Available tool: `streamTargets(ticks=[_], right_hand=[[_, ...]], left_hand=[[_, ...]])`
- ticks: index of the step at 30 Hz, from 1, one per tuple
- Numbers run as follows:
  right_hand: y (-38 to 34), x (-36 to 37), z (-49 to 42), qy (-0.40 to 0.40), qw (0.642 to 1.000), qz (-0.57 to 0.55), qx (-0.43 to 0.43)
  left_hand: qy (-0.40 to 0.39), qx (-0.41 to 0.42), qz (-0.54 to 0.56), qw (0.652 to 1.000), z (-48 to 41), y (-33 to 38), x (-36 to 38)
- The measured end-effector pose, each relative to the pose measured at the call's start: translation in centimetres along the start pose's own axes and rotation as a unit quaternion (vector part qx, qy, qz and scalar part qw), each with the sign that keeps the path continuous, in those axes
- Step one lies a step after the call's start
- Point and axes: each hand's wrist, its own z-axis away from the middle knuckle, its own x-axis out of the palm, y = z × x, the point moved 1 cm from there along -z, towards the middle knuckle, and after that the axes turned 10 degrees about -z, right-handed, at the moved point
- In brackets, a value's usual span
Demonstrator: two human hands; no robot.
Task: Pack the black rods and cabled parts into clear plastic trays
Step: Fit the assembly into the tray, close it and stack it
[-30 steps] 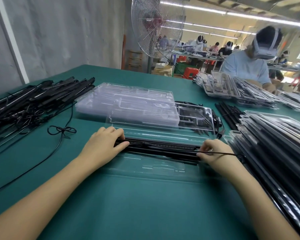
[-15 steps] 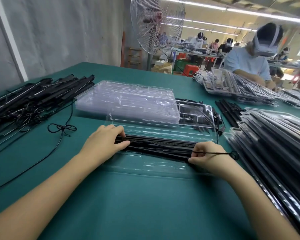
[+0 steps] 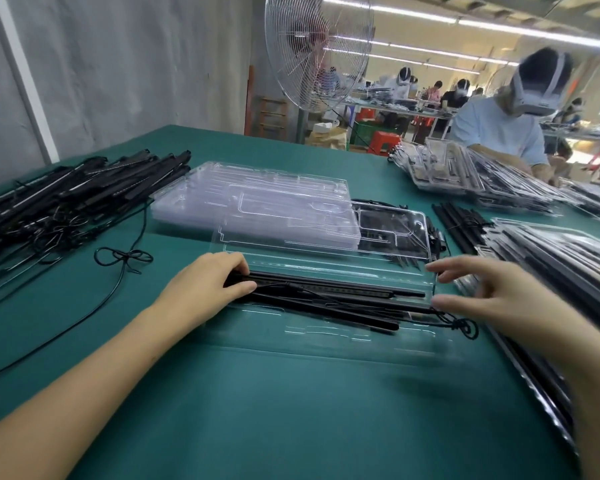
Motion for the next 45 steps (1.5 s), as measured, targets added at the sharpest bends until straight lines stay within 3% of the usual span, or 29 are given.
streamTargets(ticks=[2, 5, 8, 15, 20, 26, 32, 34, 37, 40, 42, 45], right_hand=[[0.5, 1.6, -0.6, -0.064, 0.996, 0.060, 0.015], [0.6, 3.0, -0.8, -0.193, 0.978, 0.047, 0.065], [1.4, 2.7, -0.5, -0.272, 0.956, 0.048, 0.102], [3.3, 1.6, -1.2, -0.155, 0.959, 0.129, 0.196], [4.7, 2.0, -2.2, 0.041, 0.948, 0.198, 0.246], [4.5, 3.6, -2.7, 0.086, 0.928, 0.261, 0.252], [4.7, 2.2, -2.7, 0.189, 0.971, 0.061, 0.134], [5.1, 1.4, -2.7, 0.178, 0.973, 0.065, 0.130], [6.1, 1.3, -2.6, 0.061, 0.968, 0.166, 0.179], [6.2, 1.5, -2.3, 0.003, 0.955, 0.183, 0.235], [6.2, 1.5, -2.4, 0.001, 0.945, 0.201, 0.259], [6.2, 1.0, -2.5, 0.062, 0.934, 0.229, 0.268]], left_hand=[[-0.005, 0.005, -0.003, 1.000, 0.0, 0.0, 0.1], [-0.020, 0.017, -0.043, 0.999, -0.1, 0.1, 0.3], [-0.039, 0.090, -0.057, 0.993, -0.2, 0.6, 0.6], [-0.074, 0.133, -0.004, 0.988, -0.4, 1.5, 1.0], [-0.072, 0.153, -0.001, 0.986, -0.6, 1.3, 1.2], [-0.068, 0.129, 0.030, 0.989, -0.5, 1.3, 1.0], [-0.068, 0.120, 0.031, 0.990, -0.3, 1.8, 0.9], [-0.069, 0.118, 0.030, 0.990, -0.2, 1.7, 0.9], [-0.074, 0.120, 0.033, 0.990, -0.2, 1.4, 1.1], [-0.078, 0.124, 0.031, 0.989, -0.2, 1.1, 1.3], [-0.077, 0.125, 0.030, 0.989, -0.3, 1.0, 1.4], [-0.074, 0.127, 0.030, 0.989, -0.3, 1.0, 1.5]])
